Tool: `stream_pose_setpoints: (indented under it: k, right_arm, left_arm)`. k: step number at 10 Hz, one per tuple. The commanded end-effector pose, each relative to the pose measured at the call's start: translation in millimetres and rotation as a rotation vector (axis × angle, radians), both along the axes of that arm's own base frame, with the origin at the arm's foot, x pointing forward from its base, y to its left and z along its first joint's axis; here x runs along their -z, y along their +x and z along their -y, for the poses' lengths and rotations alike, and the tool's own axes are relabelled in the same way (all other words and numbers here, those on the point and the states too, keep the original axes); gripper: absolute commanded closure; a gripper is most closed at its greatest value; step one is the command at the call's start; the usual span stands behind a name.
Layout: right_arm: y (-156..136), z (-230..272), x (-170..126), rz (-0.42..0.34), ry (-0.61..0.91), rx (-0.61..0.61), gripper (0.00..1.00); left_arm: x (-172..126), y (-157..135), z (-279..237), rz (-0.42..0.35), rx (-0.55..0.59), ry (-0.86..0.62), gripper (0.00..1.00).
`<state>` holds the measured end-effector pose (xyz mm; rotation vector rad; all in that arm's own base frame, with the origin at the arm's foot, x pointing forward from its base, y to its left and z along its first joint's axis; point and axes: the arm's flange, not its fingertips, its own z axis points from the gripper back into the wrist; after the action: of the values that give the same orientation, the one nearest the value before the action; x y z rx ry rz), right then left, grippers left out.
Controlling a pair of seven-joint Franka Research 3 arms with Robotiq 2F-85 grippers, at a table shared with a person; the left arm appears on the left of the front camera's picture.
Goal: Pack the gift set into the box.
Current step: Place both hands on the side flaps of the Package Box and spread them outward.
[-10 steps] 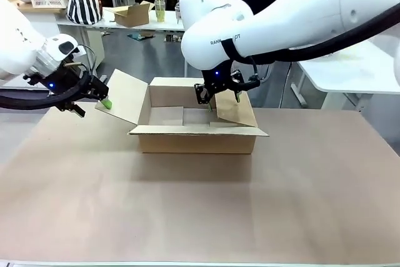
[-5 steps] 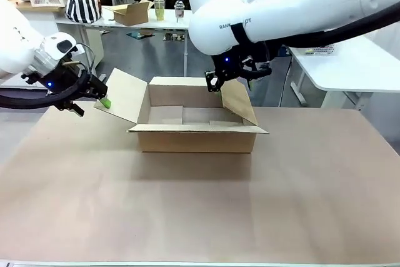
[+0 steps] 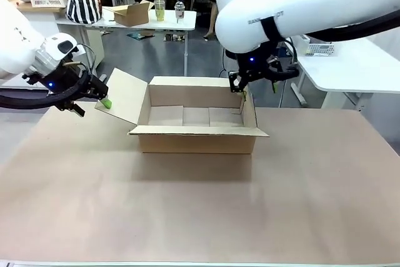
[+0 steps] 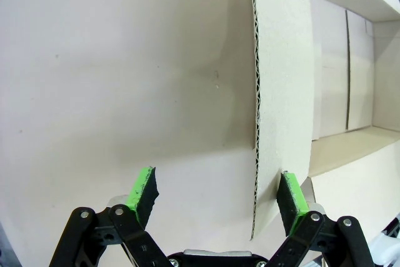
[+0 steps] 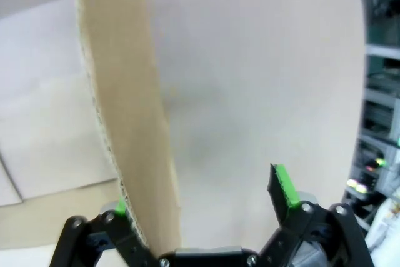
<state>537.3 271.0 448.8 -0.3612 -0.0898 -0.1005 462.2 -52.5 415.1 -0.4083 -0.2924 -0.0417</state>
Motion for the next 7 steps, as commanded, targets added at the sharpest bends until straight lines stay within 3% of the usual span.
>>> stream_pose_setpoints:
  k: [1, 2, 3, 7]
  right_arm:
    - [-30, 34, 6, 0.05, 0.081, 0.09, 0.0]
    - [-38, 37, 3, -0.012, 0.12, 0.091, 0.0]
    - [-8, 16, -4, 0.013, 0.028, 0.034, 0.0]
    - [-8, 16, -4, 0.013, 0.028, 0.034, 0.0]
  left_arm:
    - [-4, -1, 0, -0.015, -0.005, 0.008, 0.0]
    - [-4, -1, 0, -0.015, -0.005, 0.008, 0.0]
    - [-4, -1, 0, -0.015, -0.005, 0.008, 0.0]
    - [-4, -1, 0, -0.015, -0.005, 0.008, 0.0]
